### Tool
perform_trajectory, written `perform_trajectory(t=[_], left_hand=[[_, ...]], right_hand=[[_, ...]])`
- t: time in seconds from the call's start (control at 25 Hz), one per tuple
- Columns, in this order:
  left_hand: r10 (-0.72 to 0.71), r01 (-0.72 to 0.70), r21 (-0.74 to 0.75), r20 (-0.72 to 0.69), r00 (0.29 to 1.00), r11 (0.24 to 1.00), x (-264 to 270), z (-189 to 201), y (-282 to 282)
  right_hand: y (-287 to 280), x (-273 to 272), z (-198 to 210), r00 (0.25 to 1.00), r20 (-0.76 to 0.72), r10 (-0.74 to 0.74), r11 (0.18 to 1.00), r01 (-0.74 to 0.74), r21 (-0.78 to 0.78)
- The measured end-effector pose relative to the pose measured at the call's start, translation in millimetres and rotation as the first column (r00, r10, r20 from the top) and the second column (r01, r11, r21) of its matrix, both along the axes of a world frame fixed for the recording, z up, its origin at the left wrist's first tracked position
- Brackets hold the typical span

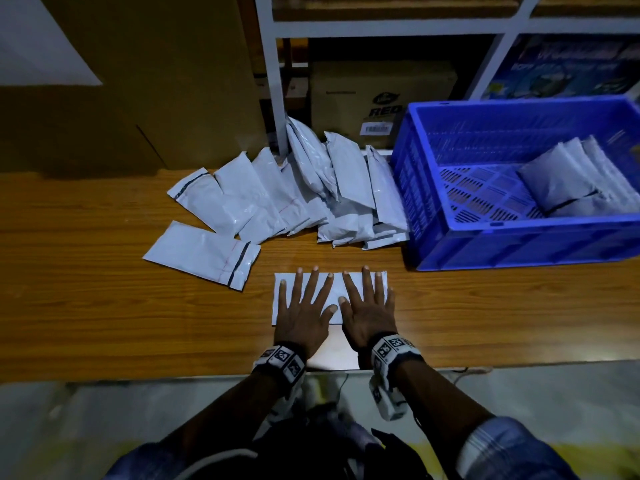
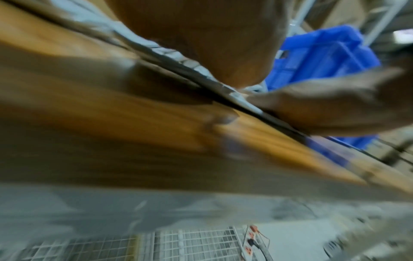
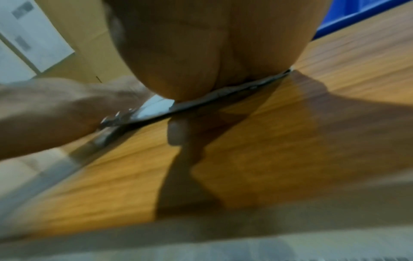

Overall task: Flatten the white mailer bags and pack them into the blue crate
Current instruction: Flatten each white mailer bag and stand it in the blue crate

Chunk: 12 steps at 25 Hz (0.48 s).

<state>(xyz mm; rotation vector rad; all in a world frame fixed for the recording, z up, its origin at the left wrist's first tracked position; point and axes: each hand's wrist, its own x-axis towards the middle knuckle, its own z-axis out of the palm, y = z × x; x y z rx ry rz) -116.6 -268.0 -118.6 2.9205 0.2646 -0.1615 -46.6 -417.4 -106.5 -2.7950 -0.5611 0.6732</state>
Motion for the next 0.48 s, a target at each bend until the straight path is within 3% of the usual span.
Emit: perform_trajectory(t=[0.2, 0.36, 0.48], left_hand=[[0.032, -0.036, -0.044, -0.090, 0.995, 0.998, 3, -5, -5], [0.034, -0.050, -0.094, -0.166, 0.986, 0.994, 10, 0, 0], [-0.021, -0.029, -0.217, -0.224, 0.974, 0.976, 13, 7, 8]], right_hand=[[-2, 4, 5, 0.998, -0.053, 0.017, 1.000, -0.018, -0.016], [6, -5, 16, 0.988, 0.126, 0.091, 0.989, -0.104, 0.101], [12, -22, 6, 0.991, 0.095, 0.095, 0.986, -0.107, 0.131]])
